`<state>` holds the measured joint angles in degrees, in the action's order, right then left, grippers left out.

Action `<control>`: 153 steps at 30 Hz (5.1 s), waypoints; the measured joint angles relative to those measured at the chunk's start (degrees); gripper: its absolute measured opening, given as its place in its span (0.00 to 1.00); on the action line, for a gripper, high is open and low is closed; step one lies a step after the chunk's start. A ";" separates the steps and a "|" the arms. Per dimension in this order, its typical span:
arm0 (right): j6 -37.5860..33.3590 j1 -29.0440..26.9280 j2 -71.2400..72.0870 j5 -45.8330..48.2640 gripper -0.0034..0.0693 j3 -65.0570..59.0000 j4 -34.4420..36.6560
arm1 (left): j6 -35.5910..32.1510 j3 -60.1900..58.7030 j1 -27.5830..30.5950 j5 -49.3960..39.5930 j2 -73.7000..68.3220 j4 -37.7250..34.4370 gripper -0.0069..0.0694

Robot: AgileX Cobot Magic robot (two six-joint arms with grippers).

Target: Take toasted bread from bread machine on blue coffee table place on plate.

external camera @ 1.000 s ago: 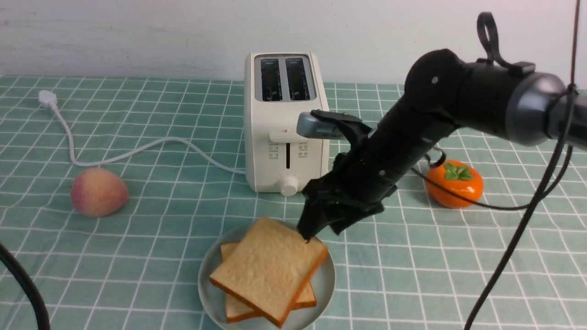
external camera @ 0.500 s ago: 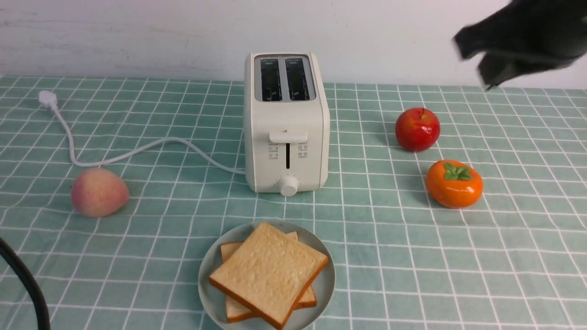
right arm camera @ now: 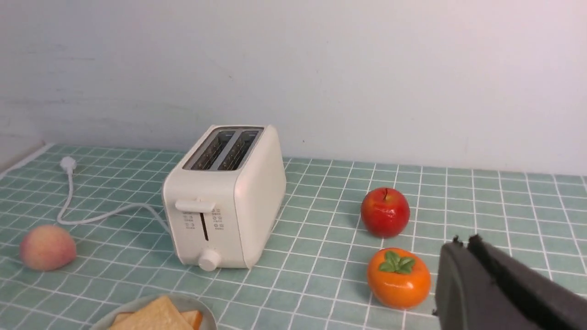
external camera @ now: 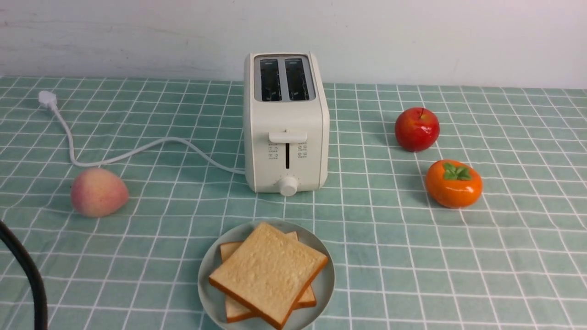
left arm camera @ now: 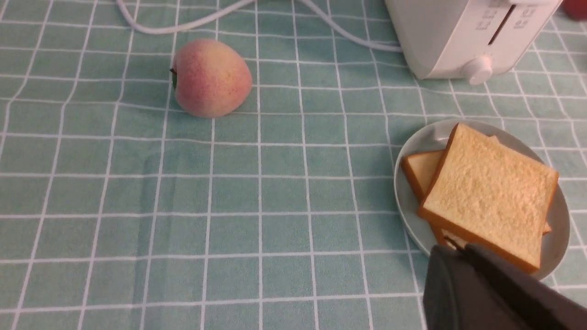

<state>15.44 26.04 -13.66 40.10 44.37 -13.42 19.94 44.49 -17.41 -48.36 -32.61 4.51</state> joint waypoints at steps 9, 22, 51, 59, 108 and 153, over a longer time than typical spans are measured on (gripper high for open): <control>13.12 0.00 14.43 -6.92 0.05 -18.67 -10.82 | -0.06 0.00 0.00 6.20 0.06 -5.44 0.07; 13.88 0.00 14.60 -9.25 0.07 -18.82 -12.99 | -2.60 -14.54 0.00 10.22 23.31 -16.33 0.07; 14.01 0.00 14.64 -9.32 0.11 -18.82 -13.31 | -4.41 -41.62 12.94 29.39 33.24 -6.05 0.09; 14.05 0.00 14.64 -9.32 0.12 -18.82 -13.38 | -4.41 -46.19 13.27 26.38 33.24 -5.78 0.09; -10.19 -11.18 14.64 -19.80 0.21 -35.98 15.14 | -4.41 -46.24 13.27 26.04 33.24 -5.78 0.11; -11.29 -29.29 14.64 -17.80 0.26 -45.11 14.09 | -4.41 -46.24 13.27 25.98 33.24 -5.78 0.19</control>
<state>4.16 -3.25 0.98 22.30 -0.74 0.67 15.53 -1.75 -4.14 -22.38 0.63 -1.27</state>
